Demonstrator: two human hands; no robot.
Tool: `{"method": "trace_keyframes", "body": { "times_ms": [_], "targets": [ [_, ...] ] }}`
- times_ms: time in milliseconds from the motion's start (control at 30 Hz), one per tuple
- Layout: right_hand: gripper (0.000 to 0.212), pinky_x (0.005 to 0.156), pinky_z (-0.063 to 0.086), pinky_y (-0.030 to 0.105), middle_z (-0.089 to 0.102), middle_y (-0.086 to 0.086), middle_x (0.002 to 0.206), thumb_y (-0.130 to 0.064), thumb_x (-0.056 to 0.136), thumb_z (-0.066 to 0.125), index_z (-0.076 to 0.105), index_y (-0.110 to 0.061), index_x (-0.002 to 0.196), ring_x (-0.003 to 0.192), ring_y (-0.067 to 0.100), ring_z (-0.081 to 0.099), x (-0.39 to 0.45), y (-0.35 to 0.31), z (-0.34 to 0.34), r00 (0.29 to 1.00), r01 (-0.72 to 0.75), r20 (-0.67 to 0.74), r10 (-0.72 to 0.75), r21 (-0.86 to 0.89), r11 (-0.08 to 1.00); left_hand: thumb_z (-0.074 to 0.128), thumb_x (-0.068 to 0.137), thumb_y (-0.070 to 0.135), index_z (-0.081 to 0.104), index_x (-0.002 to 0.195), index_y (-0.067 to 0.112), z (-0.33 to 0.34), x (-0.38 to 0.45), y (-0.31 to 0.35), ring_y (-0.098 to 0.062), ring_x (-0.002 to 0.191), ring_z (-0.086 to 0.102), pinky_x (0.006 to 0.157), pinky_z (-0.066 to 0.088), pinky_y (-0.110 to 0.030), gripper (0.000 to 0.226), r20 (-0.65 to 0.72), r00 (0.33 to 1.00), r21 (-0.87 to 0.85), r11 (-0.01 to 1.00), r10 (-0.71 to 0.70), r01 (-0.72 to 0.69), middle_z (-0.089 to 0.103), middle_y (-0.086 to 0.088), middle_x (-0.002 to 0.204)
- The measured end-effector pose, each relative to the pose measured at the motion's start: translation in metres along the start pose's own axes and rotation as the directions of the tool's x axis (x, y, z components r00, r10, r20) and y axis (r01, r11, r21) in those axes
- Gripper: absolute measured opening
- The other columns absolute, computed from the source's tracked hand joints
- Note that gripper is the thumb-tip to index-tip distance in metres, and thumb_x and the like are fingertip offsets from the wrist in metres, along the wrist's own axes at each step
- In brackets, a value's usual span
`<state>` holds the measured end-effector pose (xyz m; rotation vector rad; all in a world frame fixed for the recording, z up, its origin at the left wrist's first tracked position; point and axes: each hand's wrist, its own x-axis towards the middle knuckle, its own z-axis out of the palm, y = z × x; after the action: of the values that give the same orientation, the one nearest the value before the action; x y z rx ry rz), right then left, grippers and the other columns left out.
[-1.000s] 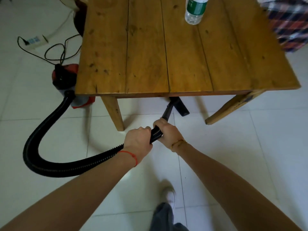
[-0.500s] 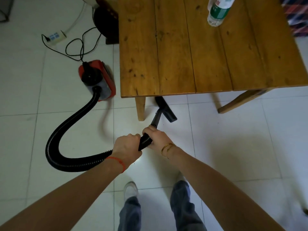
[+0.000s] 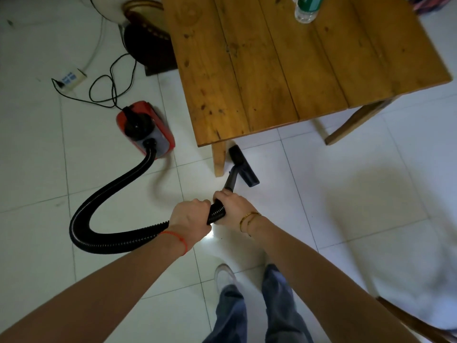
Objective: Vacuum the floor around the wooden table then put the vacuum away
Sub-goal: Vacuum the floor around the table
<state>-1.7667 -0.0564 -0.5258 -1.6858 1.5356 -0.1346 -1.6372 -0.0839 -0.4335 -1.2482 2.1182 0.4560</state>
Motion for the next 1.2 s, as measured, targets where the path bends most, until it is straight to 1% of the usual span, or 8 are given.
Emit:
{"method": "trace_keyframes", "body": {
  "times_ms": [100,233,367,467,633,767,967,1200],
  "targets": [
    [0.03,0.068,0.045,0.028,0.055,0.011,0.105,-0.018,0.077,0.068,0.054,-0.007,0.101,0.078,0.02,0.049,-0.003,0.019,-0.006,0.998,-0.014,-0.063,0.014,0.011,1.0,0.054,0.086,0.023,0.053,0.108,0.016,-0.005,0.014,0.018,-0.022,0.086,0.064,0.062,0.039,-0.026,0.024,-0.002,1.0,0.008,1.0,0.019,-0.019,0.063,-0.003,0.099],
    [0.027,0.073,0.05,0.033,0.053,0.008,0.106,-0.017,0.077,0.067,0.053,-0.008,0.099,0.079,0.017,0.046,-0.007,0.06,-0.024,0.99,-0.071,-0.12,0.076,0.048,0.996,0.053,0.088,0.023,0.053,0.111,0.015,-0.015,0.044,0.053,-0.022,0.089,0.064,0.065,0.039,-0.027,0.024,-0.021,0.997,0.014,0.997,0.071,-0.071,0.063,-0.003,0.102],
    [0.03,0.078,0.048,0.032,0.053,0.01,0.113,-0.016,0.079,0.068,0.054,-0.007,0.104,0.098,0.025,0.055,-0.01,0.108,-0.054,0.98,-0.135,-0.137,0.141,0.056,0.989,0.055,0.089,0.023,0.053,0.113,0.014,-0.031,0.081,0.098,-0.023,0.092,0.064,0.067,0.038,-0.027,0.026,-0.046,0.994,-0.017,0.995,0.097,-0.097,0.062,-0.005,0.106],
    [0.033,0.091,0.048,0.036,0.05,0.013,0.125,-0.019,0.08,0.068,0.053,-0.008,0.108,0.114,0.028,0.053,-0.015,0.144,-0.081,0.974,-0.191,-0.118,0.195,0.045,0.98,0.056,0.089,0.023,0.053,0.114,0.013,-0.043,0.107,0.133,-0.023,0.092,0.064,0.067,0.039,-0.027,0.027,-0.061,0.991,-0.043,0.992,0.115,-0.118,0.062,-0.005,0.106],
    [0.032,0.086,0.049,0.041,0.051,0.01,0.115,-0.016,0.081,0.069,0.053,-0.008,0.107,0.092,0.03,0.058,-0.024,0.188,-0.122,0.961,-0.257,-0.092,0.259,0.036,0.966,0.057,0.09,0.023,0.053,0.117,0.012,-0.06,0.138,0.179,-0.023,0.093,0.064,0.068,0.042,-0.028,0.029,-0.078,0.987,-0.064,0.987,0.144,-0.149,0.061,-0.006,0.108],
    [0.033,0.084,0.05,0.041,0.052,0.008,0.114,-0.016,0.08,0.069,0.052,-0.01,0.107,0.089,0.029,0.059,-0.032,0.207,-0.134,0.952,-0.284,-0.104,0.287,0.043,0.958,0.058,0.09,0.022,0.053,0.119,0.013,-0.068,0.149,0.201,-0.023,0.095,0.064,0.073,0.046,-0.029,0.031,-0.075,0.982,-0.06,0.983,0.171,-0.176,0.061,-0.006,0.109],
    [0.034,0.079,0.044,0.029,0.053,0.007,0.115,-0.014,0.079,0.07,0.053,-0.01,0.108,0.088,0.024,0.056,-0.037,0.188,-0.124,0.954,-0.273,-0.117,0.278,0.057,0.96,0.058,0.09,0.022,0.054,0.116,0.013,-0.063,0.134,0.185,-0.023,0.093,0.064,0.07,0.043,-0.027,0.028,-0.076,0.98,-0.073,0.979,0.186,-0.192,0.062,-0.006,0.107],
    [0.035,0.075,0.036,0.024,0.051,0.01,0.115,-0.011,0.08,0.069,0.053,-0.006,0.11,0.087,0.018,0.047,-0.031,0.104,-0.065,0.967,-0.23,-0.082,0.24,0.111,0.967,0.058,0.089,0.025,0.055,0.114,0.013,-0.041,0.078,0.106,-0.023,0.094,0.064,0.073,0.045,-0.028,0.028,-0.028,0.98,-0.024,0.98,0.195,-0.195,0.062,-0.005,0.107]
  ]
}}
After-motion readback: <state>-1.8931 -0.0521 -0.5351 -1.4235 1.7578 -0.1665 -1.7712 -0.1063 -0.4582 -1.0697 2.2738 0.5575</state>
